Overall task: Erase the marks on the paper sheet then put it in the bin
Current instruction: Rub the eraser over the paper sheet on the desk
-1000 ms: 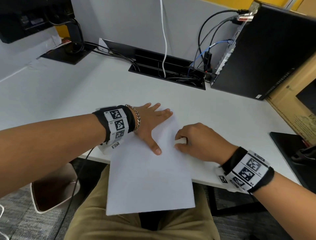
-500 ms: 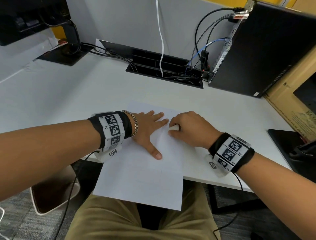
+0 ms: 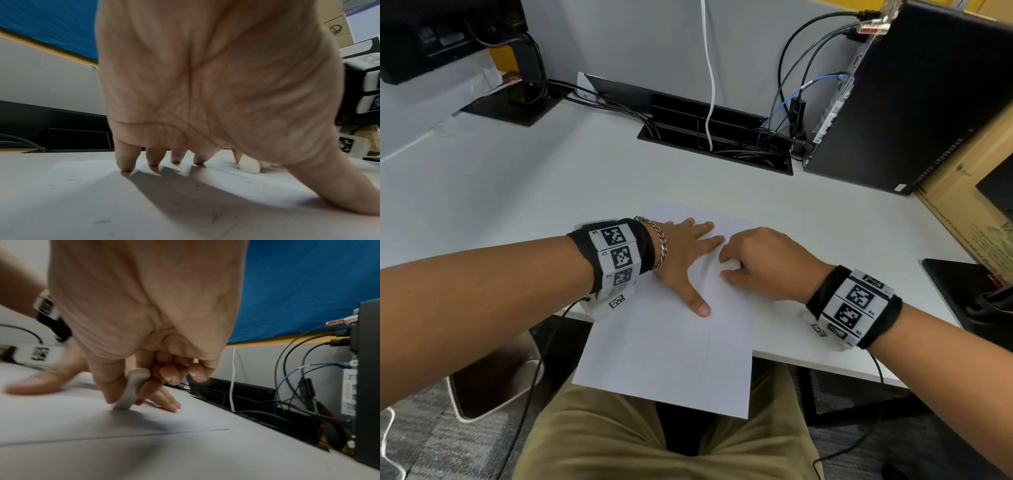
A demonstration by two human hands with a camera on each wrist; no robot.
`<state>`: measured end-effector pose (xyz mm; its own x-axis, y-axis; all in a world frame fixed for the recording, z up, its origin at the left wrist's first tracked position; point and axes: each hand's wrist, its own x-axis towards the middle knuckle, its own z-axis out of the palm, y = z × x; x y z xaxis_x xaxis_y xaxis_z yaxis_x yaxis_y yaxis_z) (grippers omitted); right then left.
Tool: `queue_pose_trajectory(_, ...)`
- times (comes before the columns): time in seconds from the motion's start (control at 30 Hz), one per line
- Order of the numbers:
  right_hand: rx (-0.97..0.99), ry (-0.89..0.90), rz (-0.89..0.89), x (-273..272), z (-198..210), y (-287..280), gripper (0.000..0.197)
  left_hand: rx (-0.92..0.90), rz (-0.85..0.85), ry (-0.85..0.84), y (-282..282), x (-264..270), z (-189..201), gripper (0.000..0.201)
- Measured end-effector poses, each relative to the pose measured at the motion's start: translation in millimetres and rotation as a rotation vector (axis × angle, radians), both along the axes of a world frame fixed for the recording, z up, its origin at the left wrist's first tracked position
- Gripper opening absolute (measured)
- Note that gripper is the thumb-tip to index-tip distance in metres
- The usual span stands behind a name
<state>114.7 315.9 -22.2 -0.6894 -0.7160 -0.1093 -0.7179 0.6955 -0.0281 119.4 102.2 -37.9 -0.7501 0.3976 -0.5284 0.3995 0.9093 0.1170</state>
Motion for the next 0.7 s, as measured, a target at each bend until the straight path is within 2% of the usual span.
queue_pose_trajectory(0.07,0.023,-0.003,0.042,2,1,1,0.029,-0.002,-0.001,0.004,0,1,1,0.147)
queue_pose_trajectory(0.23,-0.012,0.039,-0.028,-10,0,1,0.033,-0.008,0.009,-0.001,1,3,3,0.146)
queue_pose_trajectory(0.4,0.038,-0.001,0.090,9,2,4,0.030,-0.015,0.009,-0.002,2,3,4,0.146)
queue_pose_trajectory(0.6,0.027,0.072,0.040,0,1,2,0.029,-0.006,0.013,-0.002,2,2,3,0.147)
queue_pose_trajectory(0.7,0.071,0.049,0.099,9,-1,4,0.029,-0.016,0.009,0.004,2,3,3,0.147)
